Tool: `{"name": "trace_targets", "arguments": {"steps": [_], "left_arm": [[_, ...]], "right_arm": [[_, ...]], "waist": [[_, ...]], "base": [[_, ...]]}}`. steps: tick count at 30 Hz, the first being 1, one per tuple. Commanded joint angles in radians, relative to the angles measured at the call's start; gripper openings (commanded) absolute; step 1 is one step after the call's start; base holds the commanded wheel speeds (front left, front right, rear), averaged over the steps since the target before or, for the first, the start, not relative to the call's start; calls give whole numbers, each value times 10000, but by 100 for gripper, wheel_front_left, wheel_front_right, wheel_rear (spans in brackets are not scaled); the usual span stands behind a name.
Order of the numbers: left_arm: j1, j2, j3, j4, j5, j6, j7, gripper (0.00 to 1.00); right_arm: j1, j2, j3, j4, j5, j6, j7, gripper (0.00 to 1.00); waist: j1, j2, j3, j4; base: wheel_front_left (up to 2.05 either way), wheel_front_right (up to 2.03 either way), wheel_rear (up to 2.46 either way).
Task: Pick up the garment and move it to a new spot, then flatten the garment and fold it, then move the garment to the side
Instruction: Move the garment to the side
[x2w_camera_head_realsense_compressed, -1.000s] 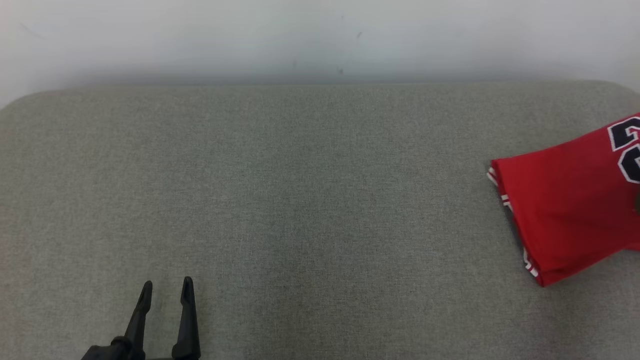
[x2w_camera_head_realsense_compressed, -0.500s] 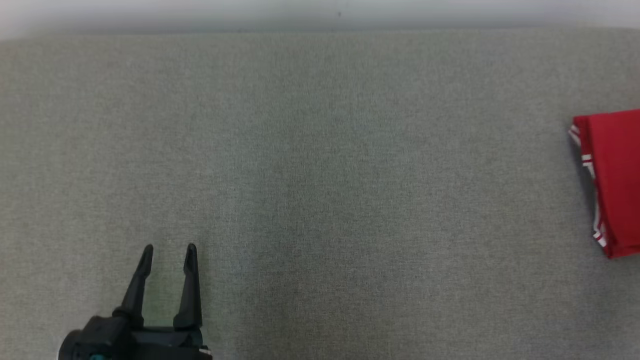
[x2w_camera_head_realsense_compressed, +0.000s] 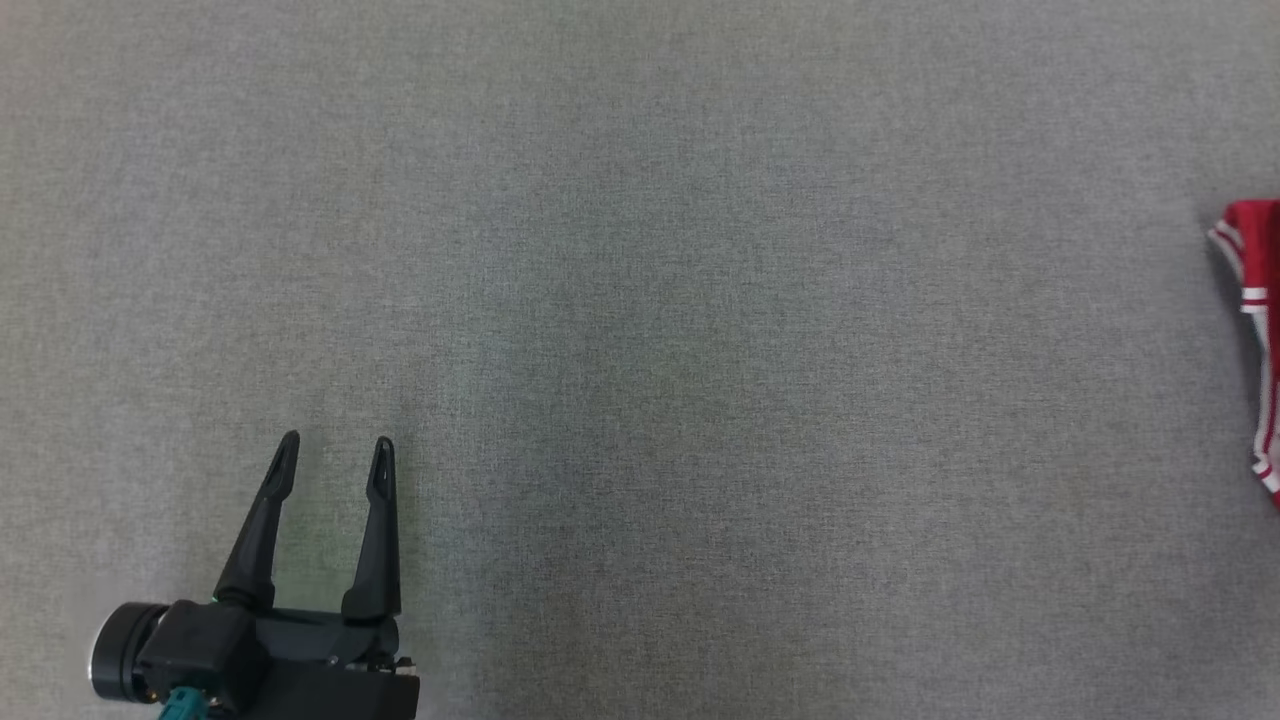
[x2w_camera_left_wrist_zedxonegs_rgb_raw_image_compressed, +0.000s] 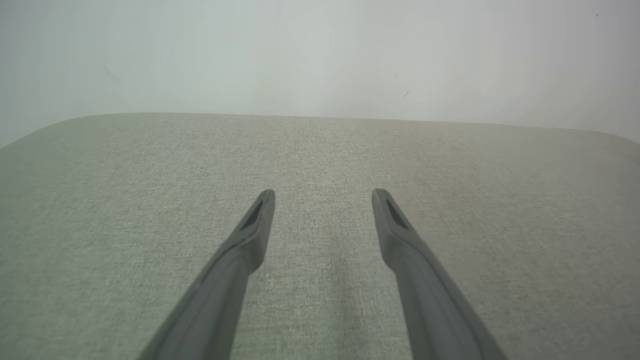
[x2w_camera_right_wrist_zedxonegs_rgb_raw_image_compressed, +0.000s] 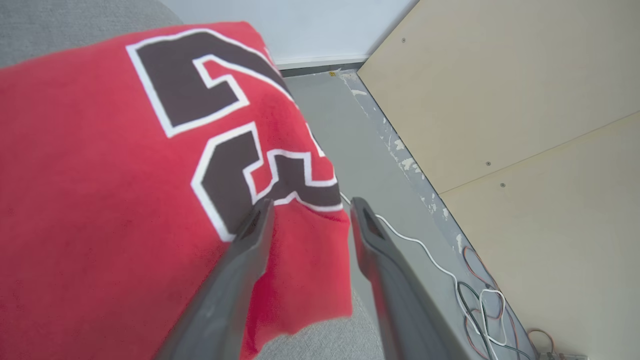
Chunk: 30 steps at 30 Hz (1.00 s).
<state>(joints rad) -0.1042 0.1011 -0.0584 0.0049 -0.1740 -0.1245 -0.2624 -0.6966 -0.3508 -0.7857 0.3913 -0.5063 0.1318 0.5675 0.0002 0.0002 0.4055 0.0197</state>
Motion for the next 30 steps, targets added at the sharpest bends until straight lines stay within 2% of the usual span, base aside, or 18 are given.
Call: {"name": "trace_targets", "arguments": {"steps": [1,8,13,21,30], "left_arm": [[-60,21,-7,-95,53,-51,-32,100],[234,-145,-74,-555,-432,-50,-32,100],[575,-248,146,-357,-733,14,-30,100],[1028,-419,452,619,-1209,349,-32,100],[1555,-476,757,1098,-1452,385,-30,100]], "right_arm": [[40,69,-28,-2,-65,-27,-80,100],[353,360,196,487,32,-27,-612,100],[745,322,934,901,1065,-27,-1707,100],[1897,1075,3531,256,3524,-28,-4165,100],[4833,2110,6088,-1676,5508,-27,-5365,100]], "waist": [[-2,-2,-42,-41],[-2,-2,-690,-212],[-2,-2,-1594,-318],[-2,-2,-3136,-553],[-2,-2,-4130,-609]], "base": [[0,0,0],[0,0,0],[0,0,0],[0,0,0],[0,0,0]]}}
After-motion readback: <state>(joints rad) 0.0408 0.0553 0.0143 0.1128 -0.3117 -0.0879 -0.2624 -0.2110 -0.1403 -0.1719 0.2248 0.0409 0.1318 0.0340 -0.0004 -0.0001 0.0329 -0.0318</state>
